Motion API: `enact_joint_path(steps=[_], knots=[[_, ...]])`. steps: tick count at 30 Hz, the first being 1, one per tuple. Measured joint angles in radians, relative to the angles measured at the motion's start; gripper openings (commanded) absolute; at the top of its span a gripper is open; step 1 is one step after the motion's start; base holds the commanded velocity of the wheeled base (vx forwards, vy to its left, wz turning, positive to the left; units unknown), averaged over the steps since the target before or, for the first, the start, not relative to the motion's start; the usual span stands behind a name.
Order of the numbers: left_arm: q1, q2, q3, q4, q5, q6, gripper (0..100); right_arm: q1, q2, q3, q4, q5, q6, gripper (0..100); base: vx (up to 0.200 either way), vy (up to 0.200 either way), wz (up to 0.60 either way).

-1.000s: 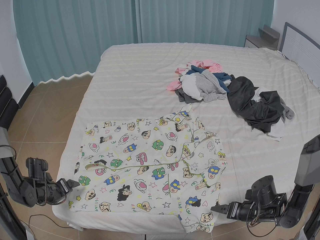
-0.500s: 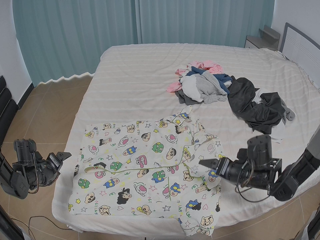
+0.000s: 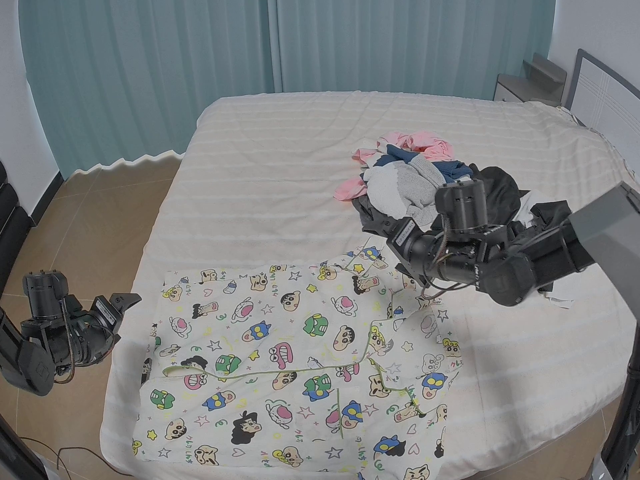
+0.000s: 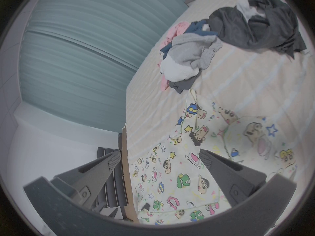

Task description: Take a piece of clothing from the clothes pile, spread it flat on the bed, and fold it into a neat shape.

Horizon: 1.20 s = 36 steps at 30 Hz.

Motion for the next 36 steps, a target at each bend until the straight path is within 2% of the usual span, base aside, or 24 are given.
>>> enact_joint_path(steps=[5,8,13,23,30,36], knots=[[0.004,-0.014,0.003,-0.007,-0.005,-0.029,100,-0.001,0.128,-0.248,0.194,-0.004,0.08,100,0.0,0.0,0.0],[0.008,-0.03,0.008,-0.011,-0.008,-0.047,100,0.003,0.21,-0.39,0.309,-0.011,0.121,100,0.2,0.0,0.0],[0.013,-0.068,0.025,-0.018,-0.013,-0.071,100,0.007,0.341,-0.548,0.435,-0.027,0.173,100,0.0,0.0,0.0],[0.016,-0.099,0.04,-0.023,-0.014,-0.077,100,0.034,0.461,-0.617,0.444,-0.069,0.182,100,0.0,0.0,0.0],[0.016,-0.103,0.041,-0.023,-0.014,-0.077,100,0.035,0.521,-0.731,0.435,-0.179,0.181,100,0.0,0.0,0.0],[0.015,-0.103,0.048,-0.023,-0.014,-0.078,100,0.032,0.555,-0.759,0.418,-0.183,0.167,100,0.0,0.0,0.0]])
